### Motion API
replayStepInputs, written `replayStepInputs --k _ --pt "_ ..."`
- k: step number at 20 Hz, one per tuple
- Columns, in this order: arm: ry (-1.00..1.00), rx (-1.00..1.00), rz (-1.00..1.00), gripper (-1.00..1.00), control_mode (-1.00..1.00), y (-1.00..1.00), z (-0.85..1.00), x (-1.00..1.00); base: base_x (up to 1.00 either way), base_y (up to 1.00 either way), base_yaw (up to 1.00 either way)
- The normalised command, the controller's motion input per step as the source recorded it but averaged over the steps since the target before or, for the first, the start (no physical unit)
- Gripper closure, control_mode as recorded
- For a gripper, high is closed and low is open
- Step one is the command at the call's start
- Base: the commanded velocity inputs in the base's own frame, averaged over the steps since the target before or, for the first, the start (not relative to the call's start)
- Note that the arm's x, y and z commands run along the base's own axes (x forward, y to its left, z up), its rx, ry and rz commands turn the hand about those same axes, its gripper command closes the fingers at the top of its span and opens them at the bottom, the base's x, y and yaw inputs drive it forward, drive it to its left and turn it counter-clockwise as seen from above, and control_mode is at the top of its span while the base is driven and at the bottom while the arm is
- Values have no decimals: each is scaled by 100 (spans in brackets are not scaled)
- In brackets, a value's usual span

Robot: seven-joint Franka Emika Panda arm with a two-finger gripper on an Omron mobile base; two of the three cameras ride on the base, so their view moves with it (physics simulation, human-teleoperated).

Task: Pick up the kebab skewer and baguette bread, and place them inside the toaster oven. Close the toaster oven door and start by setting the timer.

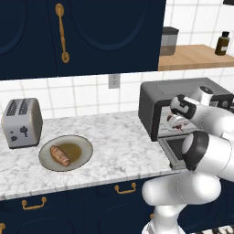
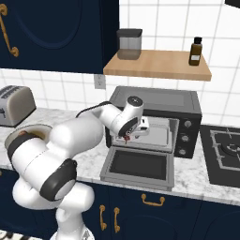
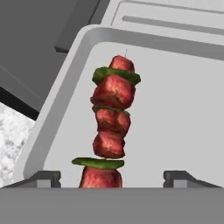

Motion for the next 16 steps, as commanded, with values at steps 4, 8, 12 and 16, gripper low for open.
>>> replayStepInputs --k 4,8,12,16 --pt "-6 0 0 -100 -100 -2 51 -21 0 0 0" --pt "-6 0 -2 -100 -100 28 37 -86 0 0 0" --pt "0 0 -13 -100 -100 42 9 -100 0 0 0" --pt "0 0 -10 -100 -100 94 11 -99 0 0 0"
